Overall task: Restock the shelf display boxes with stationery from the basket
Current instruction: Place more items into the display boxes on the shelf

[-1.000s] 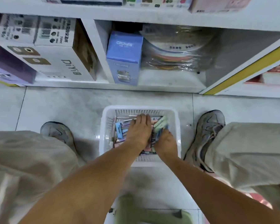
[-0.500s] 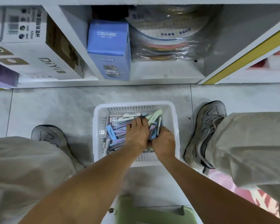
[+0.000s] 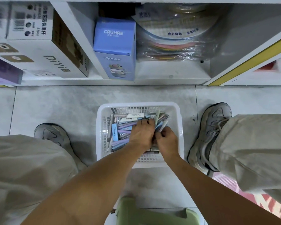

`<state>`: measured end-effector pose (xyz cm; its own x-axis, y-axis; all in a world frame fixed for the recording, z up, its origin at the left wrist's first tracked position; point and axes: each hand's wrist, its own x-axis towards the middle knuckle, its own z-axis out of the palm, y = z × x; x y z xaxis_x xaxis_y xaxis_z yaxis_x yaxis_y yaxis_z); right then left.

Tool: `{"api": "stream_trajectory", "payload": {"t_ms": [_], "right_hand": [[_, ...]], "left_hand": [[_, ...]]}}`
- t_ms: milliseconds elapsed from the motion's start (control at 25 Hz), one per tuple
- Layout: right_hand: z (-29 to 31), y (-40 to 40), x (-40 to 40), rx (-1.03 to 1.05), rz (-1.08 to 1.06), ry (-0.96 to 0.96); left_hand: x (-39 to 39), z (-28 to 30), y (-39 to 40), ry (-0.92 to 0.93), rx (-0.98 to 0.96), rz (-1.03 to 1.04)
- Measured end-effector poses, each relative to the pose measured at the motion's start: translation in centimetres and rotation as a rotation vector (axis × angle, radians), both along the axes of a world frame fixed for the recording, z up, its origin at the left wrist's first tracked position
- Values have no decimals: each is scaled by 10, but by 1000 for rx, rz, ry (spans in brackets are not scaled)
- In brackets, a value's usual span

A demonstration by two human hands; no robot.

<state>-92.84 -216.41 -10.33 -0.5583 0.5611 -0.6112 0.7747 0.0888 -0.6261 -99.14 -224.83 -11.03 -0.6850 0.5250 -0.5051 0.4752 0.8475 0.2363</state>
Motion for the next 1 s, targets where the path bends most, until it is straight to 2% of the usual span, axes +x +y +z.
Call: {"api": "stream_trajectory", "payload": {"t_ms": [160,360,480,560,640,720,800,1000], "right_hand": [[0,4,-3,39,-55,-20],[6,-5,-3,78,109,-91],[12,-8,-5,220,214,-139],[19,-6,-6,296,204,-106],[25,-2,-12,206,82,-3],[27,3,-19,-34,-52,125],[24,8,-22,-188,-118,143],[15,22,-21,-195,-93,164]], "left_hand": [[-16,4,-3,-90,107,25],[-44,16,-13,-355,157,189],[-56,26,-20,-430,154,189],[-59,29,-25,-459,168,196],[-58,30,-26,-497,162,193],[-54,31,-25,-537,162,166],[-48,31,-25,-604,209,164],[-39,29,-30,-742,331,296]]}}
